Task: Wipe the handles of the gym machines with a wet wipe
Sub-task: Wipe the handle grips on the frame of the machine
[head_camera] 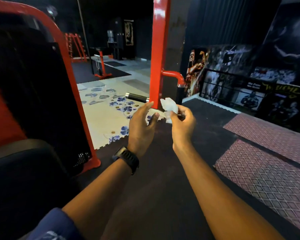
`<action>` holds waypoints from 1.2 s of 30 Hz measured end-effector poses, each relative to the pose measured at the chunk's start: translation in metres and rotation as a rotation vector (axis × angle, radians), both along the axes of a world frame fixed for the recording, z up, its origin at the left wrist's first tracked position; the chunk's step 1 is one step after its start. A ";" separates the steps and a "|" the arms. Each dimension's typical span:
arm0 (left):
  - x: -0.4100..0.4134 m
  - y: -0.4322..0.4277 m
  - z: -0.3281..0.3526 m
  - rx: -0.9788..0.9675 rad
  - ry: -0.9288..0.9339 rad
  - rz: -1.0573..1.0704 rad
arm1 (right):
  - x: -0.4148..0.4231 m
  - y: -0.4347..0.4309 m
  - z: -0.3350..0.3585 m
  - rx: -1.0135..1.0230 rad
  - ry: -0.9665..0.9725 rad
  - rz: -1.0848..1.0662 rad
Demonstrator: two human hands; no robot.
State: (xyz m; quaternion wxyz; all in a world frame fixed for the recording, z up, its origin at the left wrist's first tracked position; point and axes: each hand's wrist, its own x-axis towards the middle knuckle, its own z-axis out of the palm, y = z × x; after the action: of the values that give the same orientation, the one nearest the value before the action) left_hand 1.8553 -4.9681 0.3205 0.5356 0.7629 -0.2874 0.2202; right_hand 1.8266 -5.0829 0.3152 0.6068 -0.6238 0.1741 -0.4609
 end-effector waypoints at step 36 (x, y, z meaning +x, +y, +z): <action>0.219 -0.167 0.021 0.605 -0.577 0.004 | 0.180 -0.155 -0.048 -0.346 -0.179 -0.124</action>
State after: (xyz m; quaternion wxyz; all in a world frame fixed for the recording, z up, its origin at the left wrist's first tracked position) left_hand 2.0747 -5.1347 0.3414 0.1843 0.7934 -0.4760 0.3317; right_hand 2.0068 -5.2382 0.2674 0.4743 -0.6632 0.0756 -0.5741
